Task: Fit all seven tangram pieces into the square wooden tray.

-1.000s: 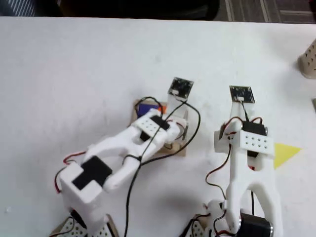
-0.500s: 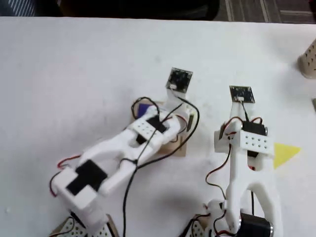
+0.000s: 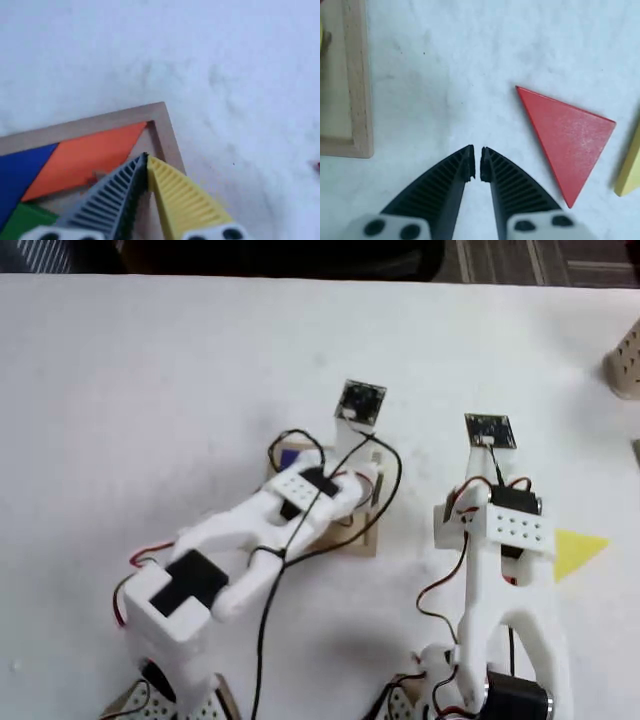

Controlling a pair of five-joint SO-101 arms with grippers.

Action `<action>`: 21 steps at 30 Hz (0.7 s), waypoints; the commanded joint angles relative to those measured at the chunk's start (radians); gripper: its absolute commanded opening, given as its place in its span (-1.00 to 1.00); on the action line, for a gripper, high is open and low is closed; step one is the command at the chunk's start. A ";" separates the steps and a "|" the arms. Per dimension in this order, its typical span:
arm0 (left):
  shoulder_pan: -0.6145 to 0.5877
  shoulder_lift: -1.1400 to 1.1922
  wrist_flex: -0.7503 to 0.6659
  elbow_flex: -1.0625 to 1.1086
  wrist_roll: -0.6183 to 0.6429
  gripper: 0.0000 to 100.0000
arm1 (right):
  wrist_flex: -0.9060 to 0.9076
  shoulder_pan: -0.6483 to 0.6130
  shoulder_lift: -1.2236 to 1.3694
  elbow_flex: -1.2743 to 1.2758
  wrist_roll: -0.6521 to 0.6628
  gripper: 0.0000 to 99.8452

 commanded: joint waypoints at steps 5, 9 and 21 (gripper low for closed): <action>0.027 -0.159 -0.029 0.138 -0.008 -0.96 | -0.035 -0.007 -0.041 0.003 0.012 -0.95; 0.065 -0.232 -0.063 0.218 -0.009 -0.96 | -0.047 -0.007 -0.041 0.005 0.012 -0.95; 0.134 -0.294 -0.069 0.316 -0.110 -0.96 | -0.047 -0.007 -0.041 0.005 0.012 -0.95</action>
